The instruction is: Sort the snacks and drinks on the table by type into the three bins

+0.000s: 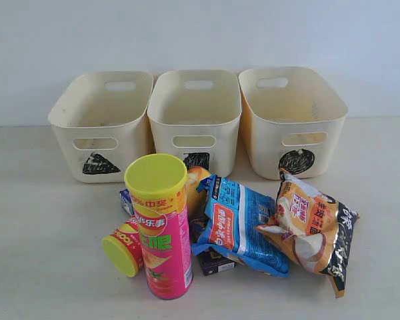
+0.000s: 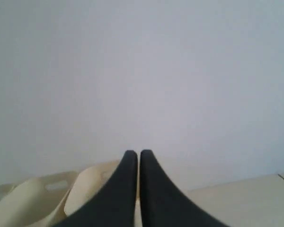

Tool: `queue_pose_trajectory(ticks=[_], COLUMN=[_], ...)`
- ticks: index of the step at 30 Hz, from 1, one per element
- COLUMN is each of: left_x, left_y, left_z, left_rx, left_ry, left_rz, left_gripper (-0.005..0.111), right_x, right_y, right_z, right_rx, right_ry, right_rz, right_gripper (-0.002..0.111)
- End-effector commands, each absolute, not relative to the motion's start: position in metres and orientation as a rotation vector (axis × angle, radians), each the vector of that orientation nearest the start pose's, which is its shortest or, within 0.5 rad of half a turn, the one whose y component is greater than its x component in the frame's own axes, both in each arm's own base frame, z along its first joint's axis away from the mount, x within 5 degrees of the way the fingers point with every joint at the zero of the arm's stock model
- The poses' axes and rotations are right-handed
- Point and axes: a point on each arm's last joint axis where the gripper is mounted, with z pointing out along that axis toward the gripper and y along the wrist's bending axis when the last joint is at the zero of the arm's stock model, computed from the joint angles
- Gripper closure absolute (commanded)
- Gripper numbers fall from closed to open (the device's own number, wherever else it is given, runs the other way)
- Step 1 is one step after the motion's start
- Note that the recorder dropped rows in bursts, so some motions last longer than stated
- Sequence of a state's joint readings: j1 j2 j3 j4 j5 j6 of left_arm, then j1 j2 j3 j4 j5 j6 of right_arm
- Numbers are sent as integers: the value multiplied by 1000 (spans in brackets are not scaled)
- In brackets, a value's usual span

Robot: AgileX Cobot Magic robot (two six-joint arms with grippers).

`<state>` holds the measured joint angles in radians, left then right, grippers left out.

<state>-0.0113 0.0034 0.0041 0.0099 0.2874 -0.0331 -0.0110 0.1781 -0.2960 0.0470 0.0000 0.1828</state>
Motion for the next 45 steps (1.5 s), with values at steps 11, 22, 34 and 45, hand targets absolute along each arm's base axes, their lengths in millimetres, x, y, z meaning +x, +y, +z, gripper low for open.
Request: queue_pose_trajectory(ticks=[11, 22, 34, 45], left_x=[55, 55, 55, 55], left_y=[0, 0, 0, 0], left_z=[188, 188, 188, 188], left_rx=[-14, -14, -14, -14], left_ry=[1766, 1763, 1761, 1761], left_rz=[-20, -20, -20, -20], left_gripper=[102, 102, 102, 102], right_x=[126, 174, 223, 242], right_y=[13, 51, 74, 83], right_z=[347, 313, 254, 205], right_rx=[-186, -713, -1094, -1321], right_ry=[1991, 2239, 2320, 2394], right_rz=[61, 135, 163, 271], right_gripper=[109, 109, 108, 12])
